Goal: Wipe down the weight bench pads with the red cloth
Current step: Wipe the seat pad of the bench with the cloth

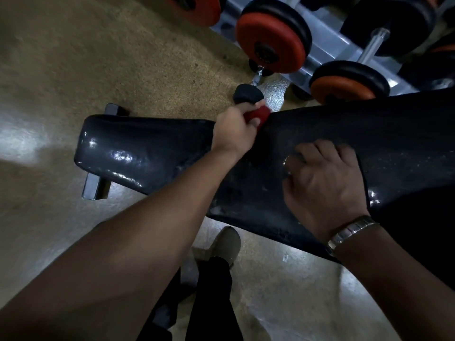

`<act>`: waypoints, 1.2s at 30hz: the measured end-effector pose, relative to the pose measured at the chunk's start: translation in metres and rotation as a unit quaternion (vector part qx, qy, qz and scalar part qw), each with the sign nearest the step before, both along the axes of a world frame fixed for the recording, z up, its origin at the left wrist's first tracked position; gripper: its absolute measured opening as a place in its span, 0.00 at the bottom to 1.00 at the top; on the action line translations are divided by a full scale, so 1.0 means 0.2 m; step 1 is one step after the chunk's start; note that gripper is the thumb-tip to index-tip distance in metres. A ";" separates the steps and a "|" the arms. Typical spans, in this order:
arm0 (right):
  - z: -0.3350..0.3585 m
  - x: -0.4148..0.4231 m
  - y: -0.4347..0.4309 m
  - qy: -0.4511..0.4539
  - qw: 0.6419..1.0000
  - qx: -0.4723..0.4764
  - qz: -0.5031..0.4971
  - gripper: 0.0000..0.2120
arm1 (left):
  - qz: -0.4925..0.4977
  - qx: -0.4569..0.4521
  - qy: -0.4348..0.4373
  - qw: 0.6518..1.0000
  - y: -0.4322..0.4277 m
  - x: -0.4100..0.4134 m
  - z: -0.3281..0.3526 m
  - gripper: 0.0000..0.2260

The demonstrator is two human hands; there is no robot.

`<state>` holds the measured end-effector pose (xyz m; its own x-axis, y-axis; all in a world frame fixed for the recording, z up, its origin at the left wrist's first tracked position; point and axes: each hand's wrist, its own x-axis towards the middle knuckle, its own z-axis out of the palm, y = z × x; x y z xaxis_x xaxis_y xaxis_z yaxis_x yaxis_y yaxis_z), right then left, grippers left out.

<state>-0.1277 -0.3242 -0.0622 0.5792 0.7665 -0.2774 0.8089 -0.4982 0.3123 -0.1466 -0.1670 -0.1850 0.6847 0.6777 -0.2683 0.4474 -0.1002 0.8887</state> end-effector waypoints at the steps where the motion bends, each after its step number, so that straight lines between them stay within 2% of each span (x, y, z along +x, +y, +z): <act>1: 0.00 0.00 0.00 0.000 1.000 0.004 -0.002 0.09 | -0.019 0.001 -0.026 0.999 -0.02 0.01 0.02 0.14; 3: 0.00 0.00 -0.01 0.004 1.000 0.012 -0.004 0.09 | -0.053 0.018 -0.065 0.996 -0.08 -0.05 0.05 0.14; 5: 0.01 0.00 -0.01 0.013 1.000 0.013 -0.002 0.10 | -0.051 0.049 -0.068 0.995 -0.10 -0.18 0.01 0.13; 7: 0.01 0.01 -0.02 0.015 1.000 0.015 0.003 0.11 | -0.024 0.047 -0.021 0.998 -0.07 -0.24 -0.04 0.13; 10: 0.00 0.00 -0.02 0.009 1.000 0.012 0.008 0.10 | 0.025 -0.011 0.044 0.999 0.01 -0.17 -0.08 0.14; 14: 0.00 -0.01 0.00 -0.008 1.000 0.005 0.002 0.09 | 0.008 0.008 -0.046 0.999 -0.07 -0.15 0.00 0.13; 17: 0.01 0.00 0.01 0.001 1.000 -0.010 -0.001 0.10 | -0.045 0.044 -0.083 0.995 -0.19 -0.36 0.00 0.13; 20: 0.02 0.00 0.00 0.010 1.000 -0.020 0.005 0.11 | -0.042 0.041 -0.039 0.997 -0.20 -0.51 -0.07 0.13; 22: 0.01 0.00 0.00 0.007 1.000 -0.013 0.006 0.11 | 0.001 0.015 0.016 1.000 -0.15 -0.46 -0.12 0.13; 24: 0.00 -0.01 0.00 0.000 1.000 -0.002 0.004 0.11 | 0.029 0.006 0.030 0.999 -0.11 -0.35 -0.11 0.13; 26: -0.02 -0.02 0.00 -0.006 1.000 0.010 -0.003 0.11 | 0.024 0.006 -0.010 1.000 -0.14 -0.30 -0.06 0.14; 29: -0.02 -0.02 0.00 -0.006 1.000 0.018 -0.011 0.09 | -0.046 0.036 -0.068 0.996 -0.27 -0.45 -0.01 0.13; 32: -0.01 -0.01 -0.02 0.005 1.000 0.013 -0.001 0.09 | -0.047 0.061 -0.033 0.996 -0.31 -0.67 -0.06 0.12; 36: 0.00 -0.01 -0.03 0.005 1.000 0.011 0.012 0.10 | 0.047 0.016 0.046 0.998 -0.25 -0.58 -0.14 0.12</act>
<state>-0.1293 -0.3303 -0.0631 0.5582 0.7859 -0.2661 0.8235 -0.4856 0.2933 -0.2635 -0.2164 -0.2122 0.5916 0.7463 -0.3051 0.5359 -0.0813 0.8404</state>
